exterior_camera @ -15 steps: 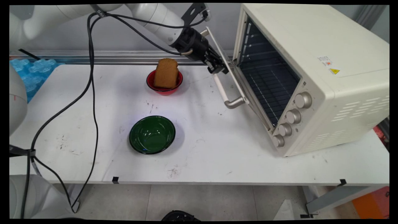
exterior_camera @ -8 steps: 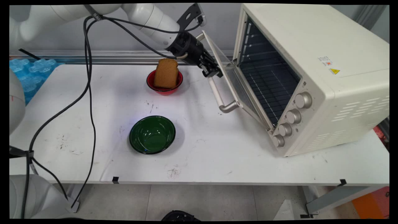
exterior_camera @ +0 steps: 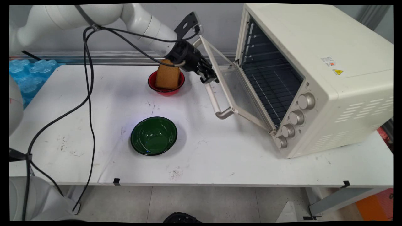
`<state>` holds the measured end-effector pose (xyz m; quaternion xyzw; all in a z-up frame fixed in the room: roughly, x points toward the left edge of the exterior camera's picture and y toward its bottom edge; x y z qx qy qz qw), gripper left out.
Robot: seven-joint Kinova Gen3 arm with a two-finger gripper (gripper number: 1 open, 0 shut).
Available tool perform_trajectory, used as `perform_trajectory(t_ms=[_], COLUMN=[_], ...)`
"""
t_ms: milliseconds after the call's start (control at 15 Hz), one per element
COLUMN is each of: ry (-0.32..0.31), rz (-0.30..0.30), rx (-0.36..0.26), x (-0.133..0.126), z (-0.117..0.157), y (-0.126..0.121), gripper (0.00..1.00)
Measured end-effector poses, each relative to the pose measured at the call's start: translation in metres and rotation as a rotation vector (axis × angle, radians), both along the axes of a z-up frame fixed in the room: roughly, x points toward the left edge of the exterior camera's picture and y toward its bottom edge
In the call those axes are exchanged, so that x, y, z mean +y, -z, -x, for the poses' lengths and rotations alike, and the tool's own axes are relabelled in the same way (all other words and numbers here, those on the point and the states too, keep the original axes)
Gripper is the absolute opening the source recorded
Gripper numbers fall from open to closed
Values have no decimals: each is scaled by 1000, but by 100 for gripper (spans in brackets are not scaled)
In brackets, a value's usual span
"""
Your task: Open the oven
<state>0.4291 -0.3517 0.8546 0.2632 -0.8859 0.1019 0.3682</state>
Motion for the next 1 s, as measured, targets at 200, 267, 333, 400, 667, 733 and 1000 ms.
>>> perform_trajectory(t_ms=[200, 267, 333, 400, 667, 733, 1000], ry=[-15, -19, -23, -26, -33, -33, -42], rz=[2, 3, 4, 6, 12, 13, 18], rx=[13, 17, 22, 27, 46, 51, 79], x=[5, 6, 8, 10, 19, 21, 29], z=[-7, -9, -12, -15, -26, -28, -38], y=[11, 15, 19, 23, 42, 46, 66], gripper=[0, 0, 0, 0, 0, 0, 0])
